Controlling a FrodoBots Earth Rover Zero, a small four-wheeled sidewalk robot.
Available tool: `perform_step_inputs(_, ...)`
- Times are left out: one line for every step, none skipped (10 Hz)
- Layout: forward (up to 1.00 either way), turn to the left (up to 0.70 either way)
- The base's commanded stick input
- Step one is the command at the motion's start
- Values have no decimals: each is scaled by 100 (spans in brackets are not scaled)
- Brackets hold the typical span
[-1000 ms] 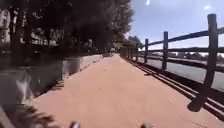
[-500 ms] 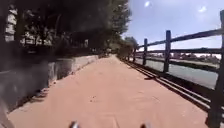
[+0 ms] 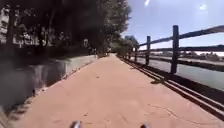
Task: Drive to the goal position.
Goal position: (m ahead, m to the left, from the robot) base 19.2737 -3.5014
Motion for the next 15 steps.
perform_step_inputs(85, 0)
perform_step_inputs(85, -24)
perform_step_inputs(85, -34)
perform_step_inputs(85, -24)
perform_step_inputs(85, -6)
perform_step_inputs(85, 0)
perform_step_inputs(85, 0)
perform_step_inputs(85, 0)
perform_step_inputs(85, 0)
perform_step_inputs(85, 0)
perform_step_inputs(85, 0)
perform_step_inputs(85, 0)
perform_step_inputs(85, 0)
perform_step_inputs(85, 0)
perform_step_inputs(85, 0)
